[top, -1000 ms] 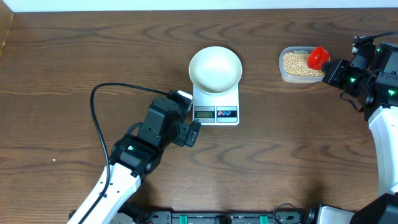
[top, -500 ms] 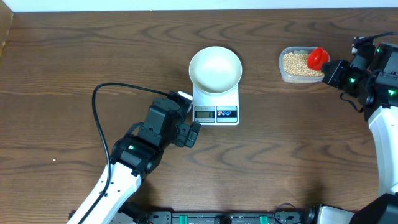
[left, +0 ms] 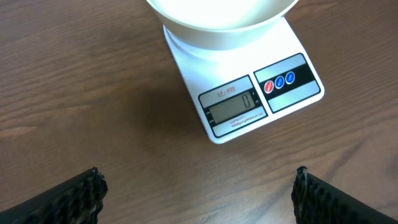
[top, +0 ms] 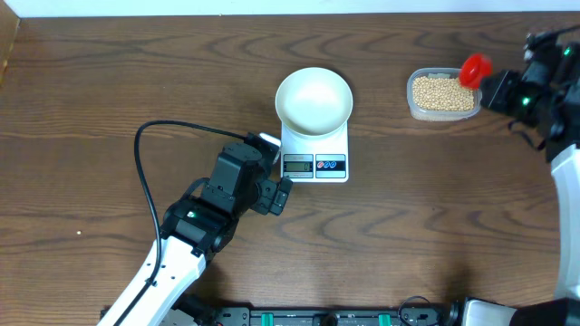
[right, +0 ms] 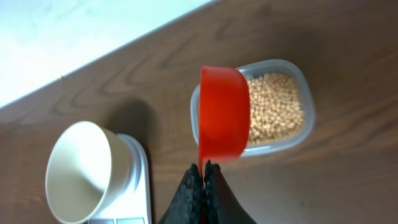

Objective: Scoop item into bowl and weigh 50g on scale
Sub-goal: 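Lower the red scoop into the soybeans and scoop with the right gripper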

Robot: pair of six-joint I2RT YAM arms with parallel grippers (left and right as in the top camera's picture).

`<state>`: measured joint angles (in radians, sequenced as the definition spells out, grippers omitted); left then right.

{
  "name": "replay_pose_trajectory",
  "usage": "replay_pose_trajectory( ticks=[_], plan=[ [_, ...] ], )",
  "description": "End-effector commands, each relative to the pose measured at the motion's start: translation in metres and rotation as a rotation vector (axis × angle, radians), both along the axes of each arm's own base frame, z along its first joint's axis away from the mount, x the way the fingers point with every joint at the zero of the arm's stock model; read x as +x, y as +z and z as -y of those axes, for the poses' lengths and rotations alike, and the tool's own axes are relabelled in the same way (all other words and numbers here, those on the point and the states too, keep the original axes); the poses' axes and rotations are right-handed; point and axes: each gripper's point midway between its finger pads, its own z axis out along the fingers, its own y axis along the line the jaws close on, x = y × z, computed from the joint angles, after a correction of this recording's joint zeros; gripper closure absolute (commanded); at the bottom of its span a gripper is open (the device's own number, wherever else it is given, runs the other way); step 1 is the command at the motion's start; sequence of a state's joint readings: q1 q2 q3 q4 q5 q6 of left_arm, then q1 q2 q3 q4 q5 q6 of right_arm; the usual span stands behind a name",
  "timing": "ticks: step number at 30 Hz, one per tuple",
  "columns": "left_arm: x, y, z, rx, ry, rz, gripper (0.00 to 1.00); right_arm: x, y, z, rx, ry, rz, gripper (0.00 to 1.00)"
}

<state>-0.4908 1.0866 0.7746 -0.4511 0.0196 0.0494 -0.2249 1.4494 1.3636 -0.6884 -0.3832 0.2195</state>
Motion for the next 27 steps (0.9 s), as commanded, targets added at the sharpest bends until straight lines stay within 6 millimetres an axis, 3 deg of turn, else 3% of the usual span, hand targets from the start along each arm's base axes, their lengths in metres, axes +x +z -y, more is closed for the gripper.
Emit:
replay_pose_trajectory(
  ticks=[1, 10, 18, 22, 27],
  plan=[
    [0.002, 0.003, -0.001, 0.006, 0.003, 0.006, 0.03, 0.008, 0.031, 0.014, -0.115, -0.02, 0.016, 0.99],
    [0.002, 0.003, -0.001, 0.006, 0.003, 0.006, 0.03, 0.021, 0.016, 0.024, -0.187, 0.056, -0.184, 0.99],
    [0.002, 0.003, -0.001, 0.006, 0.003, 0.006, 0.03, 0.038, -0.03, 0.021, -0.198, 0.126, -0.33, 0.99],
    [0.002, 0.003, -0.001, 0.006, 0.003, 0.006, 0.03, 0.04, -0.046, 0.033, -0.261, 0.107, -0.376, 0.99],
    [0.002, 0.003, -0.001, 0.006, 0.003, 0.006, 0.03, 0.044, -0.064, 0.033, -0.289, 0.165, -0.406, 0.99]
  ],
)
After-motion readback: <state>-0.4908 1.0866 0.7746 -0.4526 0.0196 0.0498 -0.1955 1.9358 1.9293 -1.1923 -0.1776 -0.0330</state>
